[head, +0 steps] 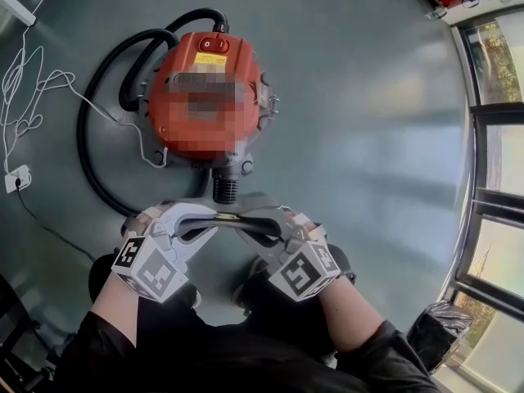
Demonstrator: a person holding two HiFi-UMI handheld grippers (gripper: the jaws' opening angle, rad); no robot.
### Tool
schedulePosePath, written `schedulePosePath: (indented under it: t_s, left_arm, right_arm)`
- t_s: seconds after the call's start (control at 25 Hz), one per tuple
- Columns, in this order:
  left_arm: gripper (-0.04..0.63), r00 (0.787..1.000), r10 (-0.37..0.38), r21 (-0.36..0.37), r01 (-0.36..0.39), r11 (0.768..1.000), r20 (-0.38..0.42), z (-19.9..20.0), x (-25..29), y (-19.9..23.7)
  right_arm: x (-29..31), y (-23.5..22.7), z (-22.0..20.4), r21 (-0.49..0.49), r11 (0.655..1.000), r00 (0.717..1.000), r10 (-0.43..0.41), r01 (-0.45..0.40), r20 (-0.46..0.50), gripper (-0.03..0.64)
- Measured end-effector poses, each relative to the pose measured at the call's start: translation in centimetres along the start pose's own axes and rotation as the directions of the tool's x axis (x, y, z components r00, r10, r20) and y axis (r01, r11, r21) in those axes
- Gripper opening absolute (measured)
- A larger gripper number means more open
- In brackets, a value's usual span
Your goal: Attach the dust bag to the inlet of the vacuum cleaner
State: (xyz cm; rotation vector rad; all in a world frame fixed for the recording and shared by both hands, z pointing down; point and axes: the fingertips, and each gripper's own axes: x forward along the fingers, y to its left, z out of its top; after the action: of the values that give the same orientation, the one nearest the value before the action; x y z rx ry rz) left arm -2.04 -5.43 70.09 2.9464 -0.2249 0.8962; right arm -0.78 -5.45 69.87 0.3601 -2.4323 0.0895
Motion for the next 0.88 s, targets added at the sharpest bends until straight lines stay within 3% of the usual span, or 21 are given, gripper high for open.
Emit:
schedulePosePath:
  t_s: [0.24, 0.48, 0.88]
  left_arm:
    - [0.062, 1.000, 0.012, -0.017, -0.012, 1.000, 0.010, -1.5, 1.0, 1.4]
    - [0.063, 0.999, 0.036, 0.007, -0.036, 0.999, 0.029, -1.0, 1.0, 2.8]
    - [0.075, 0.998, 0.052, 0.033, -0.053, 0.998, 0.023, -1.0, 1.5, 3.6]
  right_arm:
    - [1.5, -1.2, -1.1, -0.010, 1.000, 1.000, -0.007, 0.007, -0.014, 0.034]
    - [2.0, -2.6, -0.8, -0.042, 0.998, 0.998, -0.055, 0.054, -0.028, 0.037]
    - [2.0, -3.2, -0.9, -0.056, 0.996, 0.997, -0.066, 0.064, -0.041, 0.048]
